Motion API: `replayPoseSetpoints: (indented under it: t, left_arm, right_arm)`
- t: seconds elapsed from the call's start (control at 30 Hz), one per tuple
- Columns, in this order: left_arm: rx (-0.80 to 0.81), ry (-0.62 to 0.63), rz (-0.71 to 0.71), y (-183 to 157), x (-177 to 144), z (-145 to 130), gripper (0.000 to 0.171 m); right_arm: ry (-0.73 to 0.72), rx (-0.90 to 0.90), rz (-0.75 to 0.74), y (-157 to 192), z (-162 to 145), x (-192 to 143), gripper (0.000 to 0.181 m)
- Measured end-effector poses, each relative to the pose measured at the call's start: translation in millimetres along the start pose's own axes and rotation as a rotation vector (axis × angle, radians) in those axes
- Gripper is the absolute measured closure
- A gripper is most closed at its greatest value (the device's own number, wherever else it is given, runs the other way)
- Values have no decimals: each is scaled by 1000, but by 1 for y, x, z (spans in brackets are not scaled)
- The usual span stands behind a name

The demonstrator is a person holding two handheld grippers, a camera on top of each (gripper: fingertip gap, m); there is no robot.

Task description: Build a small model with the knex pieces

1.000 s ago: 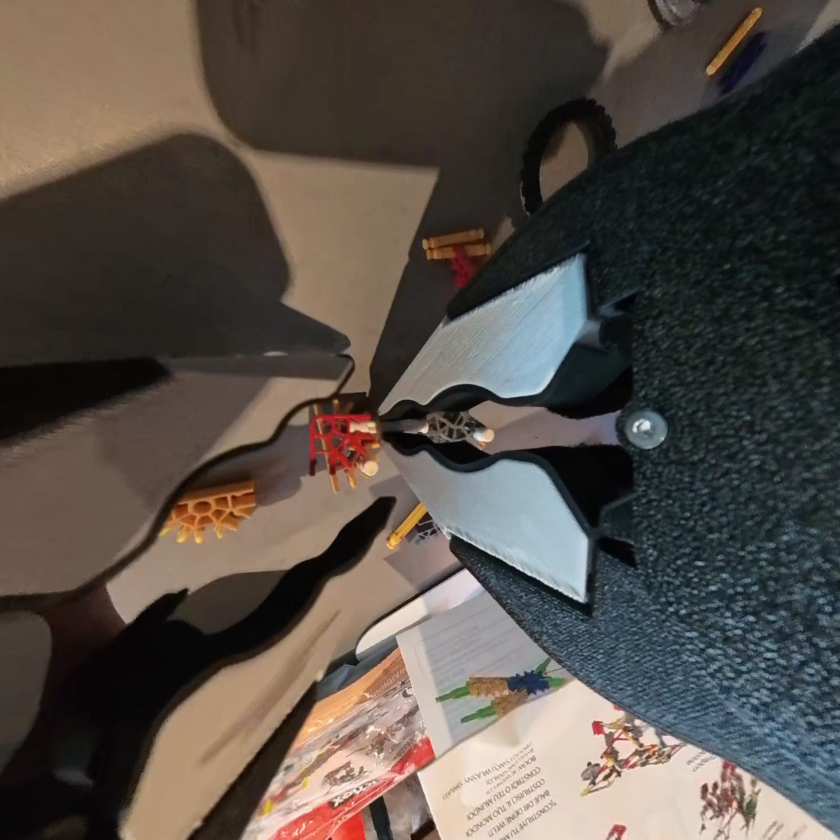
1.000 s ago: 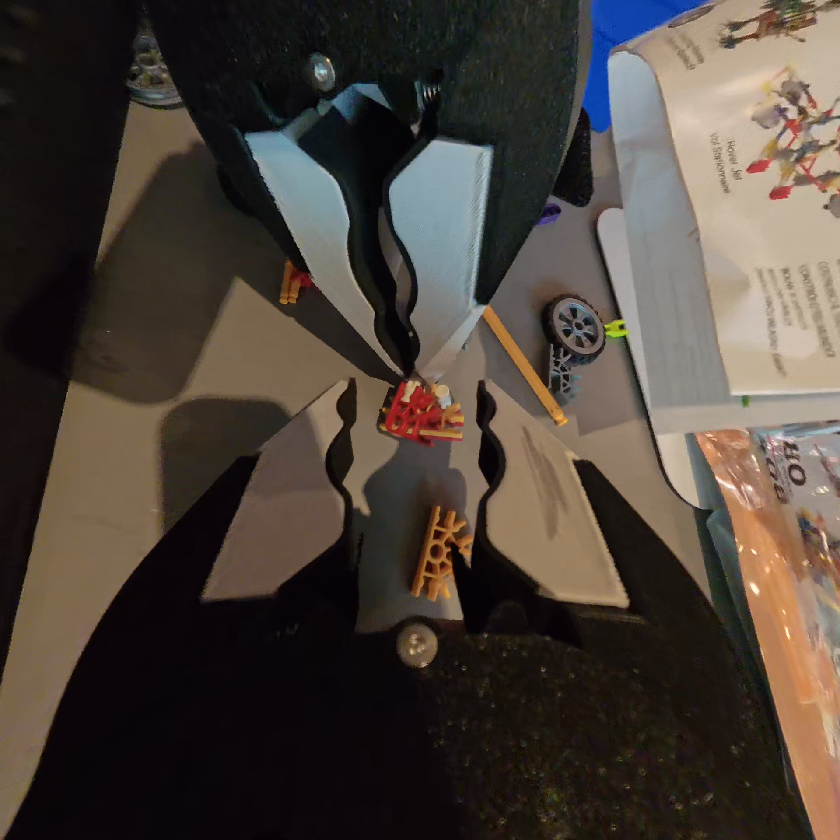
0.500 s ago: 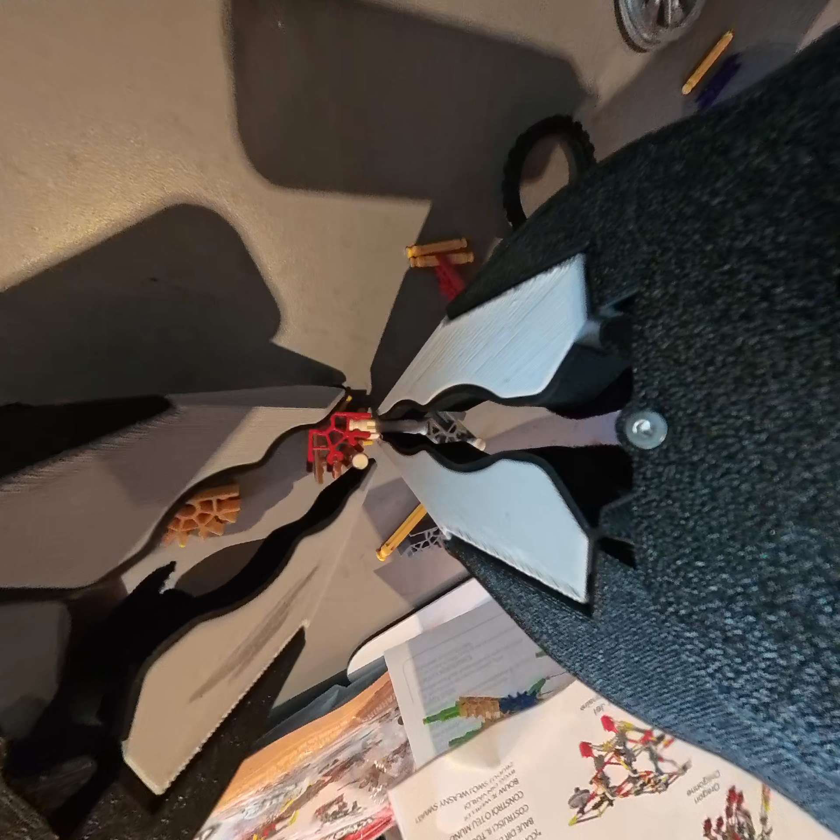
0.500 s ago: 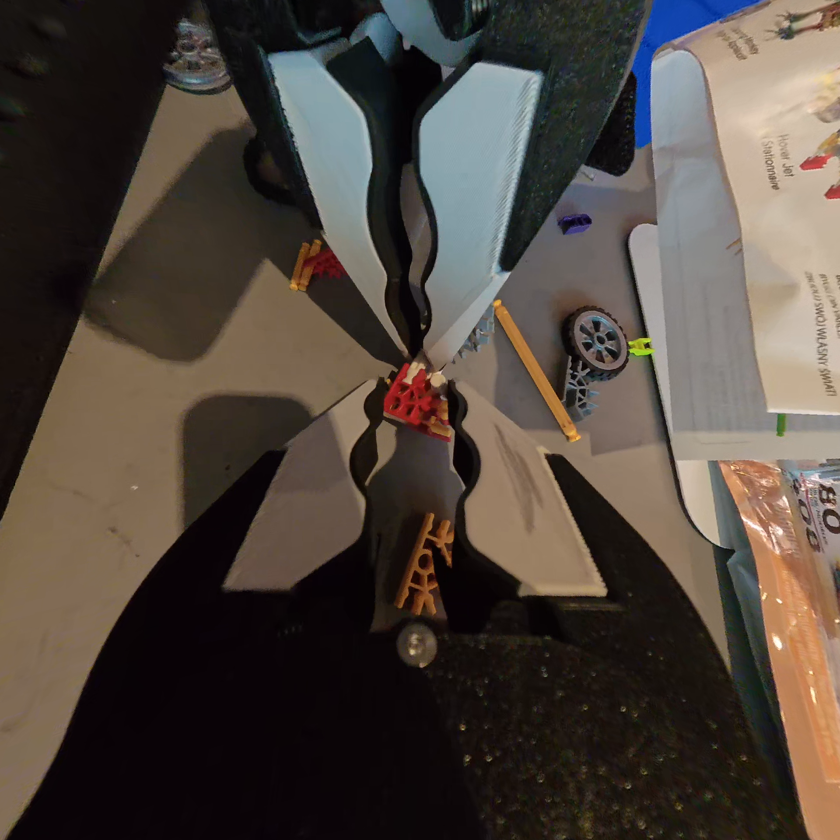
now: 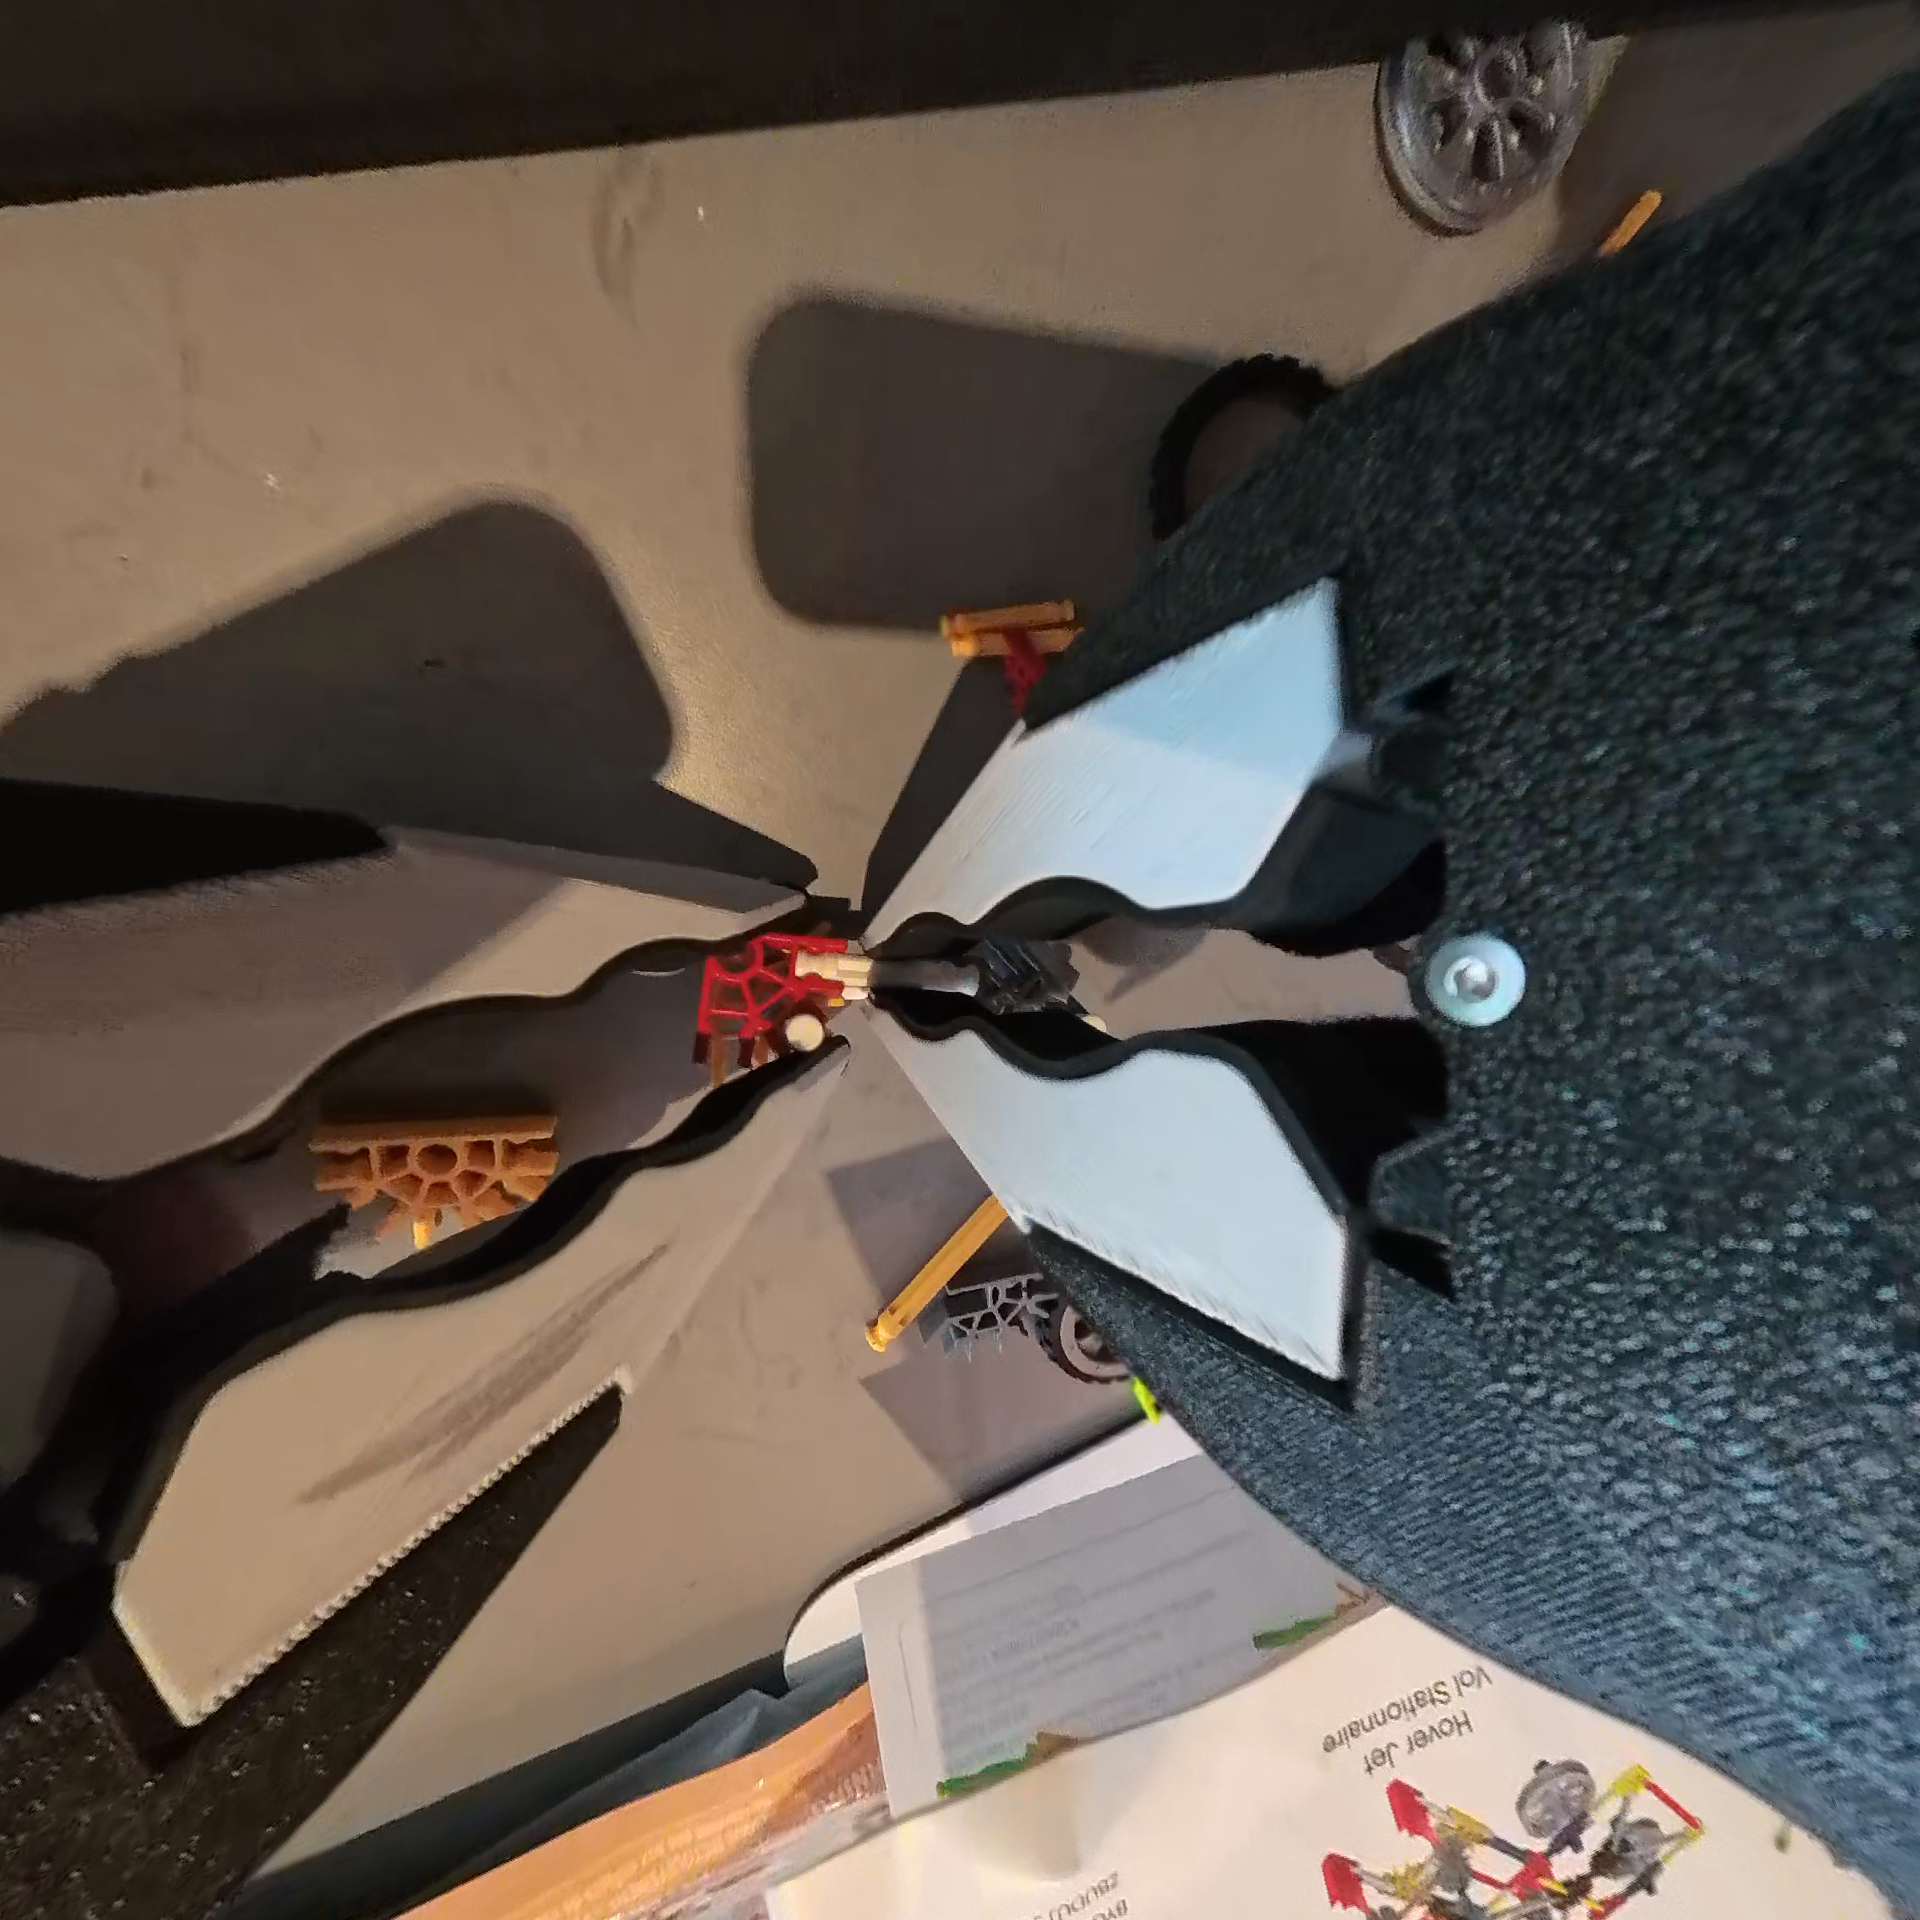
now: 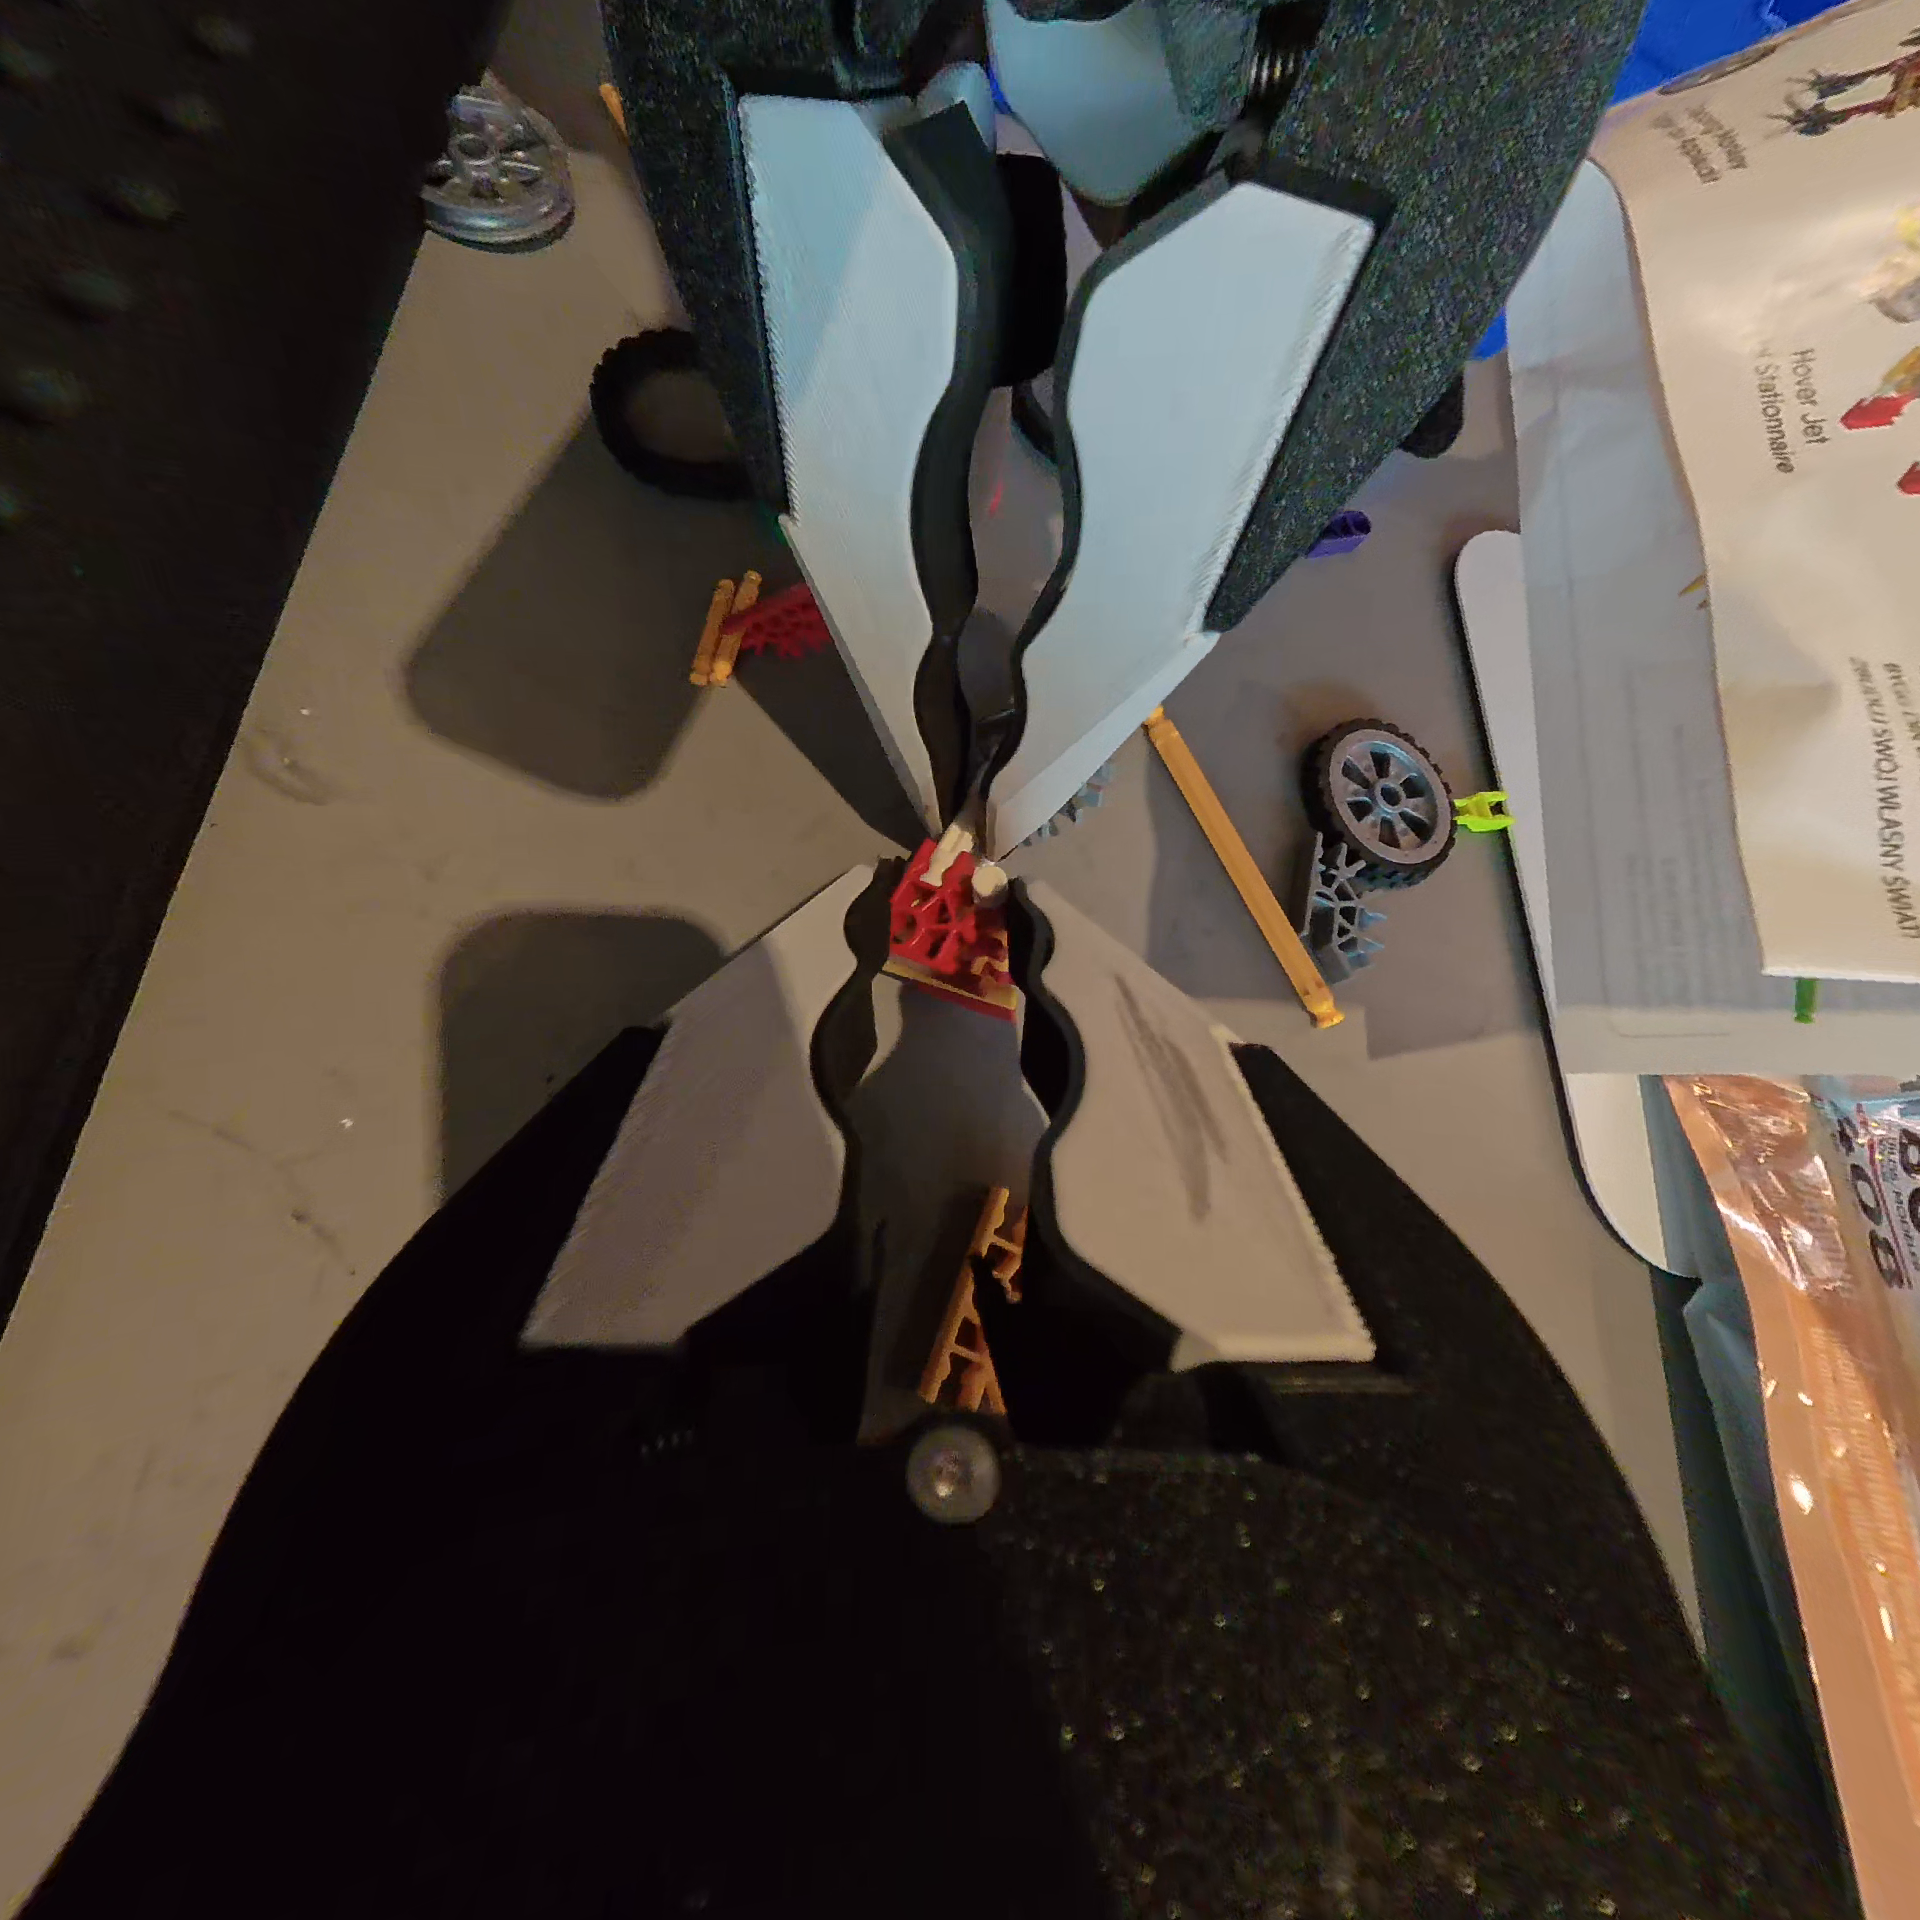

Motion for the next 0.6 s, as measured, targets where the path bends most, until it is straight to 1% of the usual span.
replayPoseSetpoints:
  t: [0.13,0.27,0.33,0.4,0.43,0.57,0.6]
  left_arm:
    - [-13,-2,-16,2,1,-1,169]
    - [-7,25,-8,3,0,0,169]
    - [-10,27,-18,4,1,0,169]
    - [-4,42,-14,7,1,0,169]
    - [-5,42,-24,7,1,0,169]
    - [3,21,-53,11,2,-1,169]
    - [16,18,-55,11,2,-1,169]
  right_arm:
    - [6,8,-7,-1,0,0,163]
    - [11,32,-33,-2,0,1,160]
    - [20,28,-31,-2,-1,1,157]
    - [19,22,-50,-5,-2,-1,148]
    - [19,17,-55,-5,-2,-1,155]
    - [13,20,-54,-7,-4,-3,155]
    - [12,27,-56,-7,-4,-3,152]
Point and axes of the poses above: each gripper's, where its closed fingertips meet, x out along the fingers, z out of its top, y = z × x across the jaws, the point moved 8 cm from there along -x, back along the fingers, and after that the axes turned 3 degrees about y, right-handed, at the moved point
